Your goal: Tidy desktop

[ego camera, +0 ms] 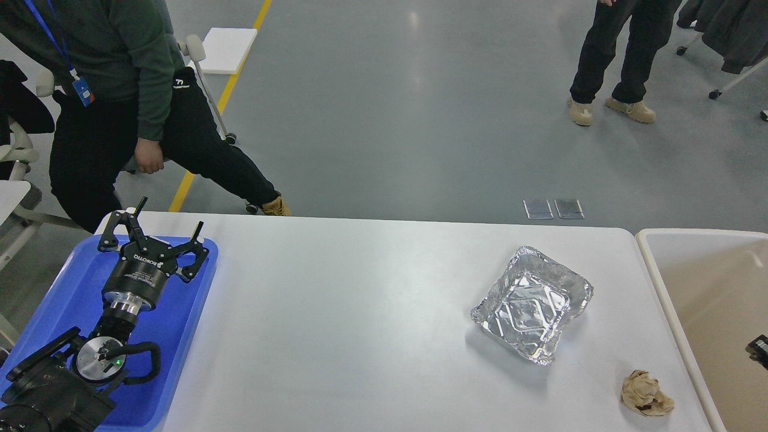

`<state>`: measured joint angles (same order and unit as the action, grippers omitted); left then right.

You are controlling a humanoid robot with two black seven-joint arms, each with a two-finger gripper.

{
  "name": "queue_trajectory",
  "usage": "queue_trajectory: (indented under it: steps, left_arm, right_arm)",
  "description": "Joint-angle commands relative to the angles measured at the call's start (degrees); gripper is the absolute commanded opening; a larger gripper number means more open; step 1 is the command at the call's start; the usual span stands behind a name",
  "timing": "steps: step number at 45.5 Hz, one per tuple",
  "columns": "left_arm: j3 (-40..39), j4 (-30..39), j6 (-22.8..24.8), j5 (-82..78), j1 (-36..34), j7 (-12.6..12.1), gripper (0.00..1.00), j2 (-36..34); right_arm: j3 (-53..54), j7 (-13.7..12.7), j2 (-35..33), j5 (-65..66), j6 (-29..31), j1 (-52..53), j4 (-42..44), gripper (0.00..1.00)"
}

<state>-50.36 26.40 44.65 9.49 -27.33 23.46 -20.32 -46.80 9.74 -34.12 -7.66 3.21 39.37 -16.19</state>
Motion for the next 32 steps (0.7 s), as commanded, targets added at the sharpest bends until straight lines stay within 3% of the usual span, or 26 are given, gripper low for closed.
queue_trajectory:
  steps: [1, 14, 32]
  left_arm:
    - [0.00, -0.03, 0.00, 0.00, 0.00, 0.00, 0.99, -0.07]
    - [0.00, 0.06, 0.00, 0.00, 0.00, 0.00, 0.99, 0.02]
    - [0.00, -0.03, 0.00, 0.00, 0.00, 0.00, 0.99, 0.02]
  right_arm:
    - [3.11, -0.07, -2.08, 0.19, -0.66, 2.64, -1.21, 0.99]
    - [7.33, -0.07, -12.10, 0.28, 2.50, 15.73, -10.70, 0.99]
    - [10.14, -0.16, -18.52, 8.81, 8.13, 37.70, -15.18, 0.99]
